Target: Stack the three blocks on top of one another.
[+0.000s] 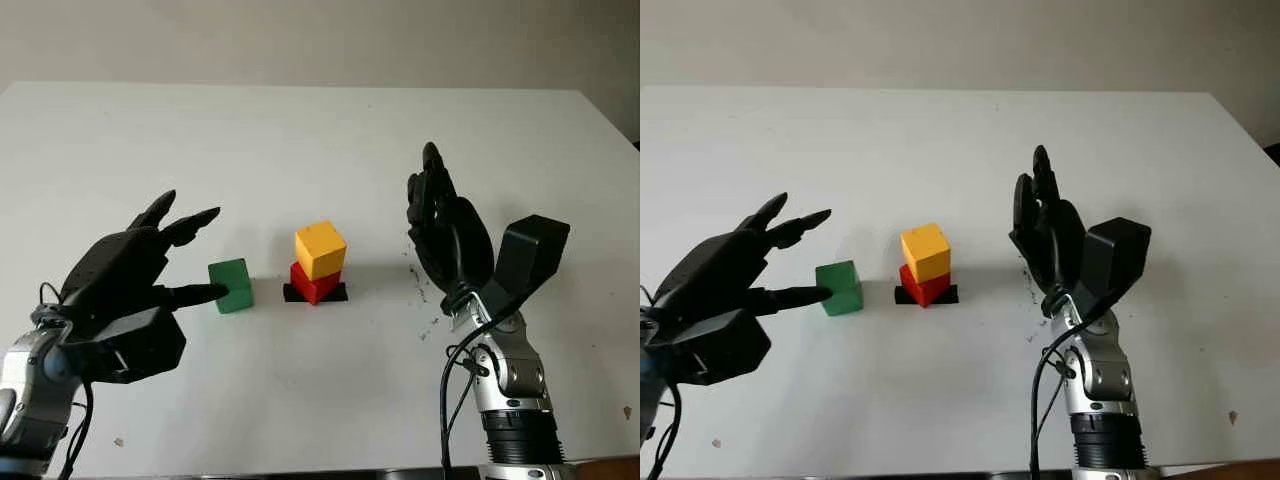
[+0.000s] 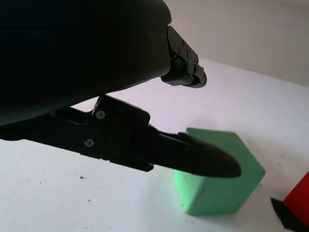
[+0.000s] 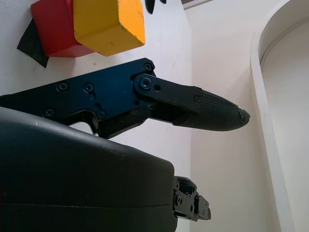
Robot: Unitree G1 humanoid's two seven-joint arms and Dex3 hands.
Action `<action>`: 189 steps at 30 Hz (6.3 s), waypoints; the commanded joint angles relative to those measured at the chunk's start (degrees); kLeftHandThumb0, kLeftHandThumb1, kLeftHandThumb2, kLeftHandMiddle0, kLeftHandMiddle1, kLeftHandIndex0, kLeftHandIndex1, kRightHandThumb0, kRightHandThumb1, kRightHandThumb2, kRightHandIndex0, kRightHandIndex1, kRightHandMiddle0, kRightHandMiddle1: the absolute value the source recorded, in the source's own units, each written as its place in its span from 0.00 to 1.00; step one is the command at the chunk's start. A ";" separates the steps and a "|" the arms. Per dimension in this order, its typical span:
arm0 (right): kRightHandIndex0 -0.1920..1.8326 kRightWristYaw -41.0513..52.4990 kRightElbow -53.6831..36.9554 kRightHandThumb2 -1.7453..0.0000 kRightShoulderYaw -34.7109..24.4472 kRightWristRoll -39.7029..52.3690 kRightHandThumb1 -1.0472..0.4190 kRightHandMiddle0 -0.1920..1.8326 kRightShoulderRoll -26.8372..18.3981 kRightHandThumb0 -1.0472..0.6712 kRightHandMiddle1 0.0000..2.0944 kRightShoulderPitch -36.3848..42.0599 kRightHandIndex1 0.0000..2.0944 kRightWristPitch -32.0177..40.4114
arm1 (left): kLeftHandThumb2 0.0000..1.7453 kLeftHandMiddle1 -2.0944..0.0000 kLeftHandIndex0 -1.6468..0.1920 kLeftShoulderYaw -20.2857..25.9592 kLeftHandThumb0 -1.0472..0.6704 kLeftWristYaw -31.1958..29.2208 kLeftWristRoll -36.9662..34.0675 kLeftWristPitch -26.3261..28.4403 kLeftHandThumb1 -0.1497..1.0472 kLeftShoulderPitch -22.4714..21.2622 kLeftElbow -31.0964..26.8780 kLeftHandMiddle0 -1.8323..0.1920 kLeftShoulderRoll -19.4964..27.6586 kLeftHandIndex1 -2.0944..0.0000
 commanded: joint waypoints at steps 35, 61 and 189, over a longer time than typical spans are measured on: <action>0.00 0.33 -0.32 0.62 -0.14 -1.77 0.00 0.00 -0.77 0.21 0.00 0.56 0.00 -1.30 | 0.36 0.98 0.91 3.34 0.13 9.64 -5.38 1.24 1.00 2.69 -5.30 0.97 -8.07 0.98; 0.00 -0.06 -0.52 0.63 -0.21 -1.56 0.00 0.00 0.14 0.22 0.00 1.05 0.00 -1.54 | 0.20 0.97 0.94 -4.04 0.01 3.55 11.46 10.81 1.00 7.98 -13.17 0.98 -7.54 0.97; 0.00 0.36 -2.53 0.68 -0.07 -0.96 0.00 0.00 -0.40 0.28 0.00 2.24 0.00 -0.54 | 0.03 0.97 0.83 -10.18 0.20 -19.74 5.86 0.37 0.90 -23.04 8.58 0.89 10.20 0.67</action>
